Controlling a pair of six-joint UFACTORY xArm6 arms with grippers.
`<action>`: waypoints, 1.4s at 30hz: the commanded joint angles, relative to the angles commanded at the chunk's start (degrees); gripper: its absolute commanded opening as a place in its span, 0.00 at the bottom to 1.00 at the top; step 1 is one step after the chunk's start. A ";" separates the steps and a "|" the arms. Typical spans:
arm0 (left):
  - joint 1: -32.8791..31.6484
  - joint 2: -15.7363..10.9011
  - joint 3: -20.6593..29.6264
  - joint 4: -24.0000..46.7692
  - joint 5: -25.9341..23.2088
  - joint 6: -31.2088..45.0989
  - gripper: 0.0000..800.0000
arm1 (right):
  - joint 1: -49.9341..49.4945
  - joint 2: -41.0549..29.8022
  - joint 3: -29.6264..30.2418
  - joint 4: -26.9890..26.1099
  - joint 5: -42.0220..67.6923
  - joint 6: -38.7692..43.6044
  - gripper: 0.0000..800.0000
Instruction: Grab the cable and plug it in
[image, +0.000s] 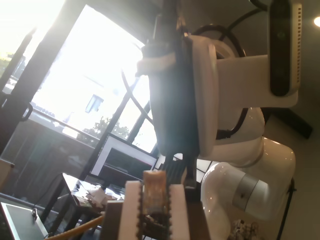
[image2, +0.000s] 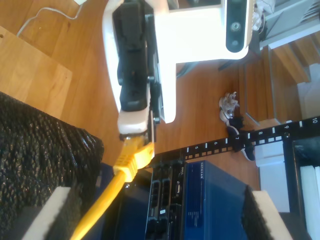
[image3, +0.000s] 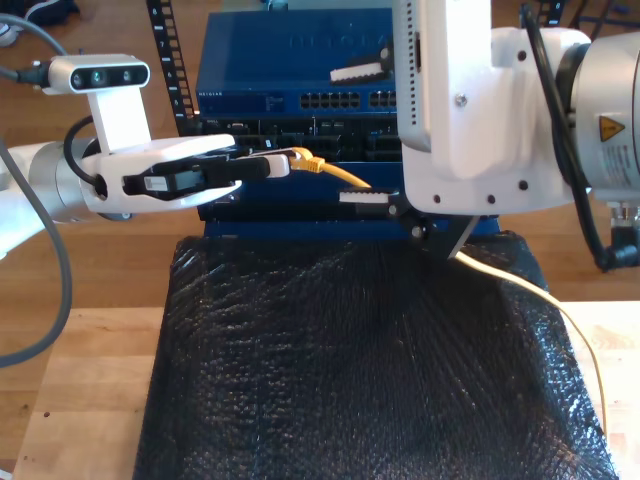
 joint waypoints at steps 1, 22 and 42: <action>0.00 0.00 0.18 -0.18 0.18 0.00 0.00 | 0.09 0.00 0.09 0.00 0.00 0.00 0.94; 0.09 0.00 1.23 -1.76 1.58 -2.37 0.00 | 2.20 -0.09 1.05 0.00 -0.88 -2.90 0.93; 0.09 -0.44 2.11 -2.46 1.58 -3.60 0.00 | 2.99 -0.09 1.32 0.00 -0.97 -2.81 0.79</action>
